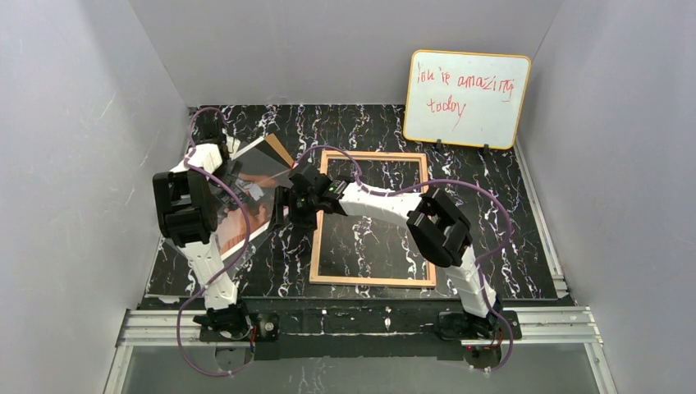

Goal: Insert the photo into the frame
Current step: Pick up the photo frame item at the center of the board.

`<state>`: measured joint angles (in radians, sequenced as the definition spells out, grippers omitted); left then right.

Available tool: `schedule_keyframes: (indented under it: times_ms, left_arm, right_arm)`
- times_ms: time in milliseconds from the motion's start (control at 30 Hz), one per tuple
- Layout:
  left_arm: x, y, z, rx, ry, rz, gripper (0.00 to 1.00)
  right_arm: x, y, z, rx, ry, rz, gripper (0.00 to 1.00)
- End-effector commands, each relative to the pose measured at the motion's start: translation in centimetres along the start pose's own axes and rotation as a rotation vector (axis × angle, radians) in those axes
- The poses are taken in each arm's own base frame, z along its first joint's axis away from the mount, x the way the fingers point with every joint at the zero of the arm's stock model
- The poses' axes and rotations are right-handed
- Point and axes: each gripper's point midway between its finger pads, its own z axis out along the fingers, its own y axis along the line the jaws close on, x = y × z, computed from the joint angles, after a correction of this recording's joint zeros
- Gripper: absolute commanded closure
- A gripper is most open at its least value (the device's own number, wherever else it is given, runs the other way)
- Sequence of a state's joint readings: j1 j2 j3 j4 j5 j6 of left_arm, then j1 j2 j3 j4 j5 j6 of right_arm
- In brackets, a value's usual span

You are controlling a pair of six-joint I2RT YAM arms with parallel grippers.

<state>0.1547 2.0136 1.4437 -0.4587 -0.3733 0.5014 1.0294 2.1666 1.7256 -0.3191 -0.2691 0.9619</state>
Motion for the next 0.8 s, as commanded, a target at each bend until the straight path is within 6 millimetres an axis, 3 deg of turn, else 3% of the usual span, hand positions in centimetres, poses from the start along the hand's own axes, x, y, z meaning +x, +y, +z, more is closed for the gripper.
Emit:
schedule_keyframes:
  times_ms: [0, 400, 767]
  left_arm:
    - [2.6, -1.9, 0.8, 0.05, 0.064, 0.039, 0.18]
    - [4.4, -3.3, 1.1, 0.094, 0.1, 0.081, 0.21]
    - [5.0, -3.8, 1.1, 0.119, 0.116, 0.112, 0.21]
  right_arm:
    - [-0.7, -0.5, 1.6, -0.037, -0.031, 0.051, 0.19]
    - [-2.3, -3.4, 5.4, -0.011, -0.158, 0.099, 0.24]
    - [-4.4, -3.6, 7.4, -0.062, -0.282, 0.149, 0.3]
